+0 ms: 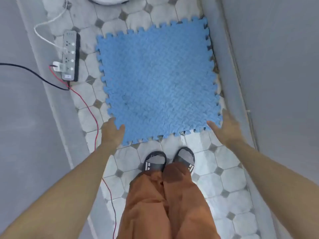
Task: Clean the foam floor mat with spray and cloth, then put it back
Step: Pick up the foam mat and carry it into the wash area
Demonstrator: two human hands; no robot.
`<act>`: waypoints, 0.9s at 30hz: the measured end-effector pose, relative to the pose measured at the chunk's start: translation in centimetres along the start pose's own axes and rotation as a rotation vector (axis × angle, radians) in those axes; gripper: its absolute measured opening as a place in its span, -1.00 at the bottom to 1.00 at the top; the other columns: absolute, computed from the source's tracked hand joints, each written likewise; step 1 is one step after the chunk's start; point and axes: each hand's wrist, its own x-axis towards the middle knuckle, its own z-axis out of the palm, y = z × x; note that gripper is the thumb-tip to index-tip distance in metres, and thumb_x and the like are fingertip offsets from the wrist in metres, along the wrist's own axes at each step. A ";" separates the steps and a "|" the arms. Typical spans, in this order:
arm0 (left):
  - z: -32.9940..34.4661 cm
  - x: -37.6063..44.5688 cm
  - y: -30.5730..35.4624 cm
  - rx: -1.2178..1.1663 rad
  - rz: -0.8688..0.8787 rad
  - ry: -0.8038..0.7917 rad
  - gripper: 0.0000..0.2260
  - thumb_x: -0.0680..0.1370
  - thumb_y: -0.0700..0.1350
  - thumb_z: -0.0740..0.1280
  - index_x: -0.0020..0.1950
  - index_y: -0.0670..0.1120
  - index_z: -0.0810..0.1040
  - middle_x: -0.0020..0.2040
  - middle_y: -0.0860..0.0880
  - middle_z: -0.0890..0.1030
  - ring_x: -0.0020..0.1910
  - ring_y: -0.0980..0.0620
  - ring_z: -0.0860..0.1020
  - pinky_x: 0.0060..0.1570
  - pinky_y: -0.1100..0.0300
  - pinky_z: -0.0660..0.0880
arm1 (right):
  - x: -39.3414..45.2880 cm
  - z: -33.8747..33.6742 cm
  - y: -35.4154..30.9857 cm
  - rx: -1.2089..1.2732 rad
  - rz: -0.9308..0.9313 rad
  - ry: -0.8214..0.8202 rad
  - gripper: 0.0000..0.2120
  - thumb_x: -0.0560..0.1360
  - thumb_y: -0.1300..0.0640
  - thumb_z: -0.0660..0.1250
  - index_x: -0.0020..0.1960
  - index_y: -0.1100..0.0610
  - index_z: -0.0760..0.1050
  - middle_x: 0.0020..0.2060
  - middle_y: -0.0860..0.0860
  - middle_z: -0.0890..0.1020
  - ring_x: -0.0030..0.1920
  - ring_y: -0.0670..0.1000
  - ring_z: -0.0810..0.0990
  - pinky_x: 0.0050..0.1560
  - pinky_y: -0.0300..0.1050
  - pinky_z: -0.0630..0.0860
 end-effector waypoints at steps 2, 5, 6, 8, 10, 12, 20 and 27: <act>3.6 3.4 -1.8 -0.038 -0.063 0.027 -0.48 0.46 0.03 0.33 0.34 -0.19 0.39 0.18 -0.29 0.53 0.15 -0.27 0.53 0.18 -0.15 0.47 | 4.3 3.1 1.9 -0.041 -0.042 0.017 -0.31 0.52 -0.13 0.33 0.50 0.20 0.21 0.31 0.29 0.47 0.32 0.29 0.42 0.30 0.10 0.33; 7.6 7.5 -3.9 0.039 -0.114 0.057 -0.49 0.54 -0.07 0.32 0.41 -0.25 0.30 0.31 -0.28 0.45 0.30 -0.24 0.44 0.31 -0.07 0.36 | 10.8 7.2 4.4 -0.071 0.010 -0.003 -0.20 0.50 -0.22 0.32 0.53 0.21 0.13 0.40 0.31 0.35 0.42 0.28 0.32 0.39 0.13 0.27; 8.4 8.4 -4.5 0.066 -0.129 0.072 -0.48 0.55 -0.07 0.31 0.42 -0.27 0.27 0.33 -0.28 0.44 0.33 -0.23 0.40 0.34 -0.04 0.31 | 12.0 8.2 4.9 -0.074 0.056 -0.023 -0.13 0.48 -0.26 0.31 0.56 0.20 0.06 0.47 0.30 0.26 0.48 0.26 0.23 0.45 0.12 0.19; 9.8 10.6 -6.6 0.087 -0.176 0.109 -0.45 0.56 -0.03 0.30 0.43 -0.29 0.23 0.38 -0.28 0.39 0.38 -0.24 0.35 0.37 -0.01 0.24 | 14.6 10.4 6.9 -0.063 0.117 -0.036 -0.01 0.43 -0.36 0.29 0.58 0.17 -0.05 0.53 0.26 0.12 0.54 0.23 0.11 0.52 0.11 0.08; 11.0 12.2 -8.7 0.059 -0.266 0.145 -0.40 0.55 0.05 0.29 0.45 -0.27 0.22 0.41 -0.25 0.37 0.40 -0.23 0.34 0.38 0.01 0.24 | 16.4 12.4 8.4 -0.005 0.190 -0.048 0.13 0.31 -0.52 0.27 0.59 0.15 -0.03 0.54 0.20 0.16 0.53 0.18 0.16 0.53 0.11 0.09; 12.0 12.7 -9.7 -0.050 -0.309 0.131 -0.37 0.54 0.09 0.30 0.47 -0.23 0.20 0.45 -0.19 0.34 0.42 -0.18 0.32 0.39 0.11 0.20 | 16.8 13.9 8.8 0.061 0.231 -0.009 0.20 0.22 -0.58 0.27 0.57 0.16 0.02 0.49 0.19 0.28 0.48 0.19 0.27 0.49 0.13 0.20; 8.3 12.6 -10.4 -0.265 -0.427 0.117 -0.10 0.28 0.54 0.21 0.43 -0.03 0.32 0.42 -0.15 0.33 0.38 -0.16 0.35 0.38 -0.04 0.29 | 16.8 10.3 7.8 0.022 0.359 0.058 0.07 0.28 -0.59 0.15 0.48 0.18 0.25 0.37 0.24 0.43 0.38 0.27 0.39 0.35 0.12 0.34; -1.0 6.6 -6.5 -0.097 -0.370 0.122 -0.27 0.47 0.37 0.20 0.34 -0.22 0.37 0.30 -0.22 0.47 0.28 -0.23 0.44 0.28 -0.03 0.36 | 9.7 3.1 3.6 0.220 0.429 0.028 -0.26 0.49 -0.33 0.23 0.39 0.25 0.35 0.34 0.24 0.47 0.33 0.24 0.44 0.28 0.03 0.35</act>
